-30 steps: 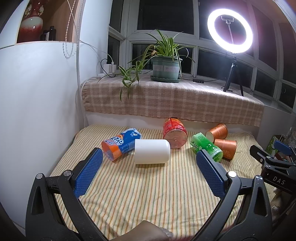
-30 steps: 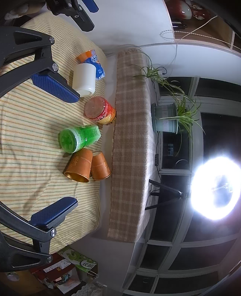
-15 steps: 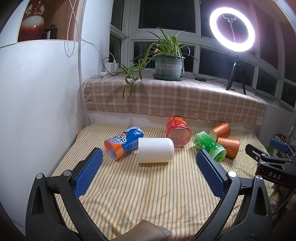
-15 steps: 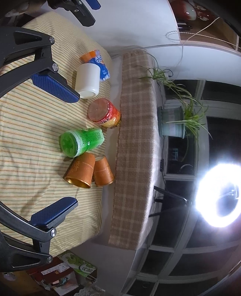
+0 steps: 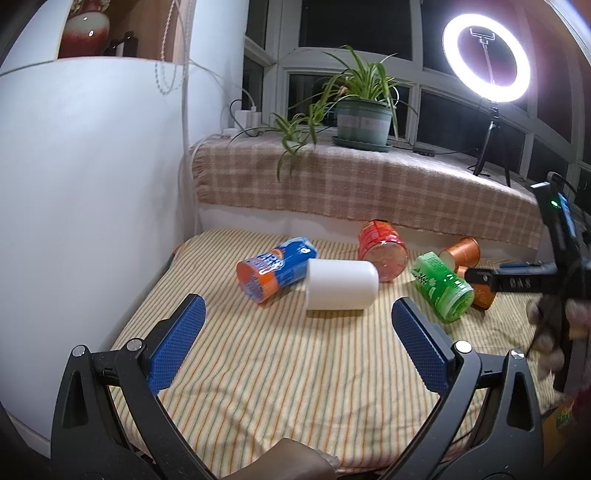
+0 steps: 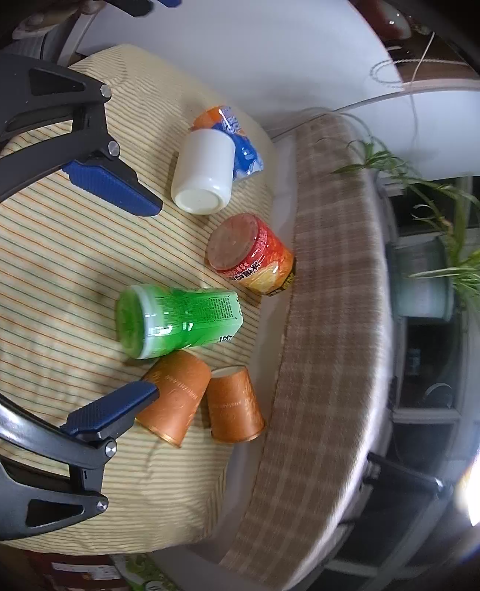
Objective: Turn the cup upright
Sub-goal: 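Move the right gripper toward the lying green tea bottle and close on it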
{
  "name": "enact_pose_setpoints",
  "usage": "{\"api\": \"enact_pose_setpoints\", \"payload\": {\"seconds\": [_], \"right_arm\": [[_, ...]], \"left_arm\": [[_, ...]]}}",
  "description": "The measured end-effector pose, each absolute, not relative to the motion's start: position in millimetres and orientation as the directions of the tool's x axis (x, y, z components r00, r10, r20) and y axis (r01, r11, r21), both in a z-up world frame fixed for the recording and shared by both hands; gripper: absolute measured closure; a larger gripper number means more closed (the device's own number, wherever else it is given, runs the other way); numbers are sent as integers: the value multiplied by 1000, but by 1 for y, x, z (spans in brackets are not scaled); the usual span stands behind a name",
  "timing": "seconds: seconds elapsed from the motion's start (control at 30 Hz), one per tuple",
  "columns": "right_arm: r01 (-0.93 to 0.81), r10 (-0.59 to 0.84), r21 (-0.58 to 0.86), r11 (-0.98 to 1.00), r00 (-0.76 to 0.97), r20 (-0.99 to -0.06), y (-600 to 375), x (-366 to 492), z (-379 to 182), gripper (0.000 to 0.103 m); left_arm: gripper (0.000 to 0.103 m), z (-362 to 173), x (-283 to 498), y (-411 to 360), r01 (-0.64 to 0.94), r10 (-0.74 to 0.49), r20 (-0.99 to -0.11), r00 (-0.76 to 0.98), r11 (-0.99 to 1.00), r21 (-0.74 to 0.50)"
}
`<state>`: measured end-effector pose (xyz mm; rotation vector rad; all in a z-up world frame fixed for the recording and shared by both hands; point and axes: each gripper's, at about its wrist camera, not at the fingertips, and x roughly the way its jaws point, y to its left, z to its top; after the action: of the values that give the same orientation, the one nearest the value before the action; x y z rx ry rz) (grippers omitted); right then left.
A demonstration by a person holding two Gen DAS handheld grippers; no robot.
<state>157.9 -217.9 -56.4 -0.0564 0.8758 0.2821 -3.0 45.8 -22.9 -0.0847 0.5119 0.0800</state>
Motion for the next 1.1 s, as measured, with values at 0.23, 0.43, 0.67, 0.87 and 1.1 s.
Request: {"api": "enact_pose_setpoints", "payload": {"seconds": [0.23,0.43,0.67,0.87,1.1], "right_arm": [[-313,207,41,949,517,-831,-208,205,-67,19],[-358,188,20,934,442,-877,-192,238,-79,21],[-382,123,-40,923,393,-911,-178,260,-94,22],[-386,74,-82,919,373,-925,-170,271,-106,24],[-387,30,-120,914,358,-933,-166,280,-119,28]], "left_arm": [[1,-28,-8,59,-127,80,-506,859,990,-59],[1,-29,-12,69,-159,106,-508,855,985,-61],[1,-29,-13,76,-178,121,-514,849,982,-63],[1,-30,-11,78,-183,124,-517,847,981,-65],[1,-31,-9,80,-185,124,-520,845,980,-68]]}}
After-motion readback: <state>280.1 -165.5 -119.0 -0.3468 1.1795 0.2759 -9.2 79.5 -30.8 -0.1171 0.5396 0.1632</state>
